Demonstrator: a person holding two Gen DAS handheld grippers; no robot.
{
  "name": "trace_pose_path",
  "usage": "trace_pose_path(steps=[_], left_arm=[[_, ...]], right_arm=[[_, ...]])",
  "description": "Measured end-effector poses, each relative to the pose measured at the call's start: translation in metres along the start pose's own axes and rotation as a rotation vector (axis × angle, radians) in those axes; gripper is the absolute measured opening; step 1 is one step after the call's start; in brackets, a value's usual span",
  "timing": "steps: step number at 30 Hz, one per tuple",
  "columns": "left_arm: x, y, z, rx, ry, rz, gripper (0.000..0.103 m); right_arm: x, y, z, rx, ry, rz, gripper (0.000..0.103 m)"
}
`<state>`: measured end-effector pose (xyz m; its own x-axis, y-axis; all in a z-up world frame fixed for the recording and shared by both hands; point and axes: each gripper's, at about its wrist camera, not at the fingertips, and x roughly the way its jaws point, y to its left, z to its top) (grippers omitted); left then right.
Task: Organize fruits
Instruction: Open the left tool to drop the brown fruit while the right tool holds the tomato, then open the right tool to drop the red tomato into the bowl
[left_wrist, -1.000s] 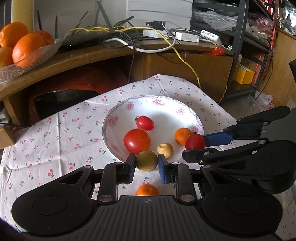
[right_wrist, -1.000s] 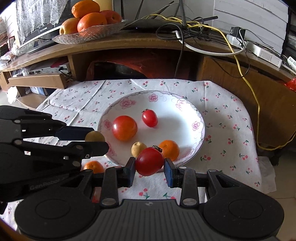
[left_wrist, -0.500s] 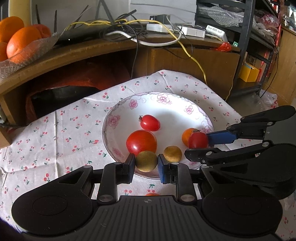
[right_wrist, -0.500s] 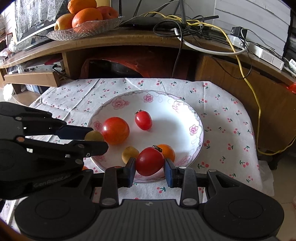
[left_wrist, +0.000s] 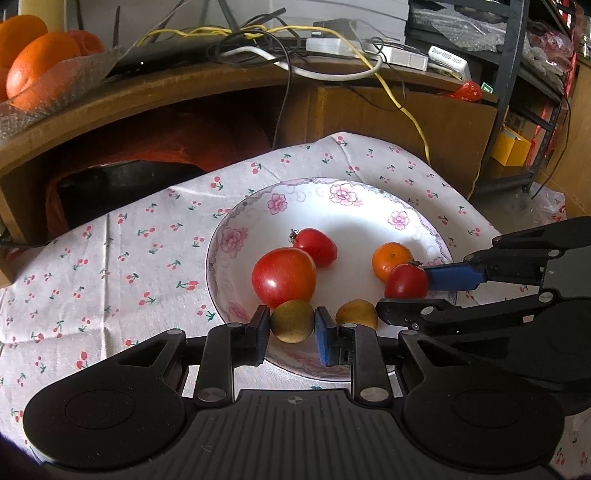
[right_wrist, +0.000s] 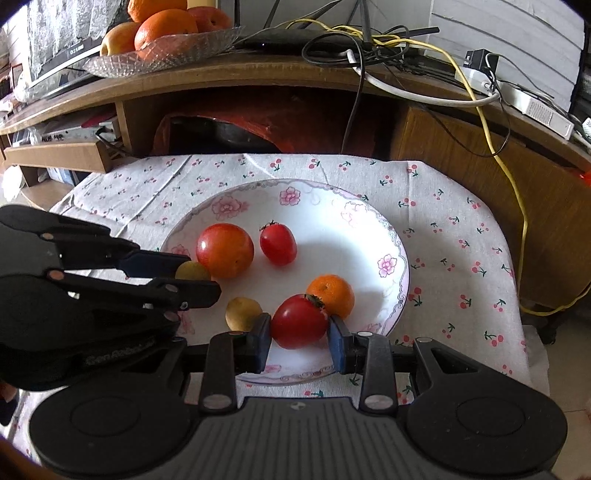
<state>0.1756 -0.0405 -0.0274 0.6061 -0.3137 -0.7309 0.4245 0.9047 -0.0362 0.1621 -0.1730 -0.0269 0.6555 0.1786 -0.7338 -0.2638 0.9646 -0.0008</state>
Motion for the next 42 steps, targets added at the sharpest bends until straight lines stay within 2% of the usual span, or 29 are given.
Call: trace_pose_path(steps=[14,42], left_arm=[[-0.008,0.003,0.002,-0.014,-0.012,0.019,0.038],[-0.037,0.004,0.001,-0.014,-0.031,0.07,0.04]], right_arm=[[-0.007,0.001,0.004,0.002,-0.04,0.006,0.039],[-0.032,0.018,0.005,-0.012,-0.081,0.013,0.039]])
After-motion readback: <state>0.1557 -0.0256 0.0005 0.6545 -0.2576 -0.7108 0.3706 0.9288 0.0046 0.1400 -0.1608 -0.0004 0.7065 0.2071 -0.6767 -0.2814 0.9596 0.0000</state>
